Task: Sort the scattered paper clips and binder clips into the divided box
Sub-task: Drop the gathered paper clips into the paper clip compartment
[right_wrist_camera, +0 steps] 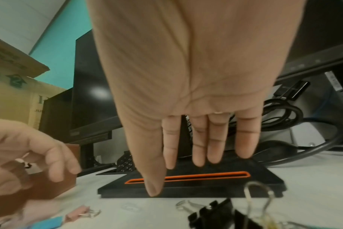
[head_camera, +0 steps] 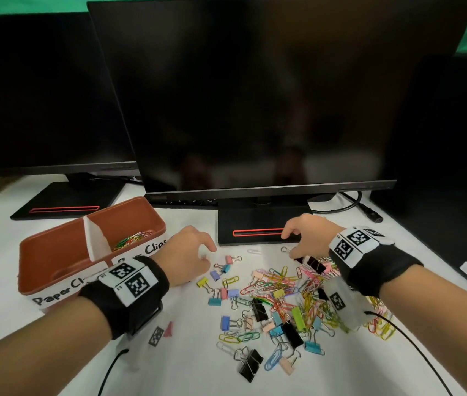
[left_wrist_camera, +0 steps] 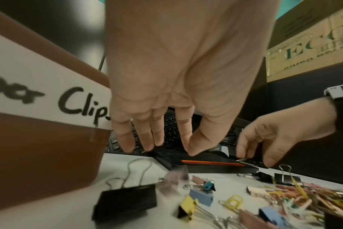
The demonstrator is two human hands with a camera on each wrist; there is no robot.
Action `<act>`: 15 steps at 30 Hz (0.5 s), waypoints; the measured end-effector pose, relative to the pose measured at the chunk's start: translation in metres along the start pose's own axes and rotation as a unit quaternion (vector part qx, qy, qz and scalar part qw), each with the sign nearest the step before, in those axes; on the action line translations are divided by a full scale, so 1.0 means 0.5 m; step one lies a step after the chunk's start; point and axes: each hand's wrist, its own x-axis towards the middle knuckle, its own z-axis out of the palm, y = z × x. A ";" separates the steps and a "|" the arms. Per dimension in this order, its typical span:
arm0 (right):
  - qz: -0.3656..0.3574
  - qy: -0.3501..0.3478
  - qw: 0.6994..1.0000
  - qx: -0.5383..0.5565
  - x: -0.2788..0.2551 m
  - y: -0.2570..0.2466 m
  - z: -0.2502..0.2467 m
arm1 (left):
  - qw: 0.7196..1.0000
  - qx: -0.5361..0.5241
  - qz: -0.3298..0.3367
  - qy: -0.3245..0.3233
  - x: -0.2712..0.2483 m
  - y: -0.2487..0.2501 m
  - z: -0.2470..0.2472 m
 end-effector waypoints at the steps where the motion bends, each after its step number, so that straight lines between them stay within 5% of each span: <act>1: -0.018 0.004 1.000 0.007 -0.003 -0.010 -0.001 | 1.000 0.011 0.013 0.003 -0.004 0.002 0.002; 4: -0.064 -0.034 0.997 0.019 -0.009 -0.047 0.003 | 0.999 0.000 0.055 0.004 -0.015 0.025 0.015; 9: -0.041 -0.131 0.991 -0.004 -0.002 -0.081 0.027 | 0.993 0.019 0.106 -0.043 -0.015 0.065 0.047; 15: -0.042 -0.140 0.989 -0.034 0.010 -0.091 0.039 | 0.992 0.028 0.099 -0.079 -0.012 0.087 0.077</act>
